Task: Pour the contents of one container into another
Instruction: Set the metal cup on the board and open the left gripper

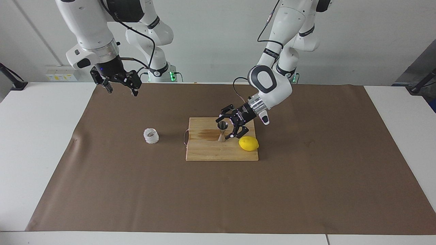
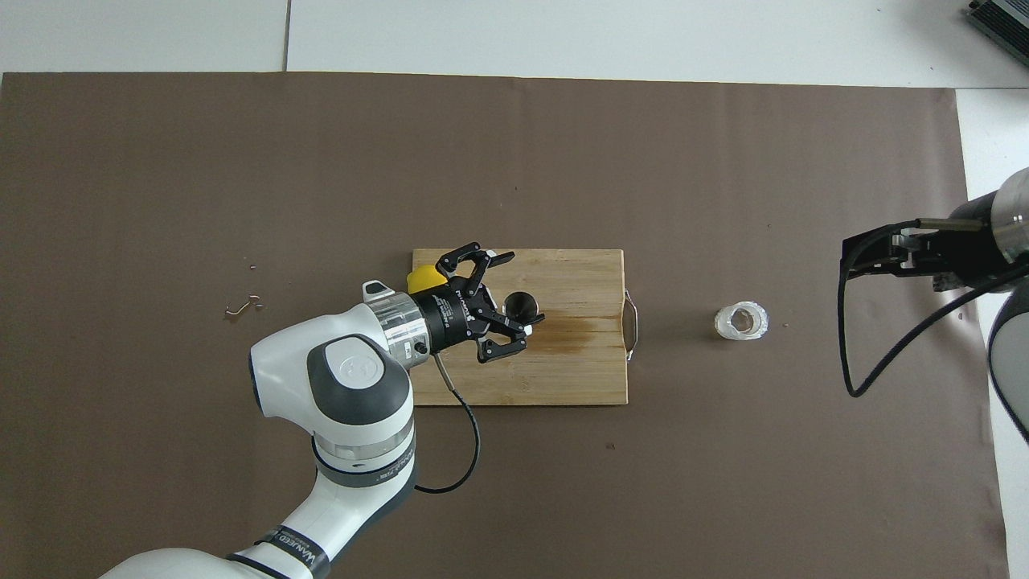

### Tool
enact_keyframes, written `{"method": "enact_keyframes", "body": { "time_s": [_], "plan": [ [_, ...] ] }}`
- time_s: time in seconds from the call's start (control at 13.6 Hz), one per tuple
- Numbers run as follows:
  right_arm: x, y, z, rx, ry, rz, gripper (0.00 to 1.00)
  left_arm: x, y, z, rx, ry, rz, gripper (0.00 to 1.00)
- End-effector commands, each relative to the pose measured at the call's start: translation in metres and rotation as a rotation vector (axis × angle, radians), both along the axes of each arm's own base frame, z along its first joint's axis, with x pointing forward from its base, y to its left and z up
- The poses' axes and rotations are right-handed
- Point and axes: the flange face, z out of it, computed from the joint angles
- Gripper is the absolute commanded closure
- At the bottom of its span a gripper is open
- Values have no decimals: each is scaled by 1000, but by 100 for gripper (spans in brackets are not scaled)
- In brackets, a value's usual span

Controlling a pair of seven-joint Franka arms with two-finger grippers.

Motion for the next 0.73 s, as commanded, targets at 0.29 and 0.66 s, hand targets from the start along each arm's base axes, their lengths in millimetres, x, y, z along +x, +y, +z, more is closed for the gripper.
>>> {"method": "enact_keyframes", "body": {
  "time_s": [0.29,0.66],
  "plan": [
    [-20,-7,-15,29,36,179,0,10,14,42,-26,-84,-42,0],
    [-31,-25,-39,66,6,530,0,39,36,61,-29,-8,-219,0]
  ]
}}
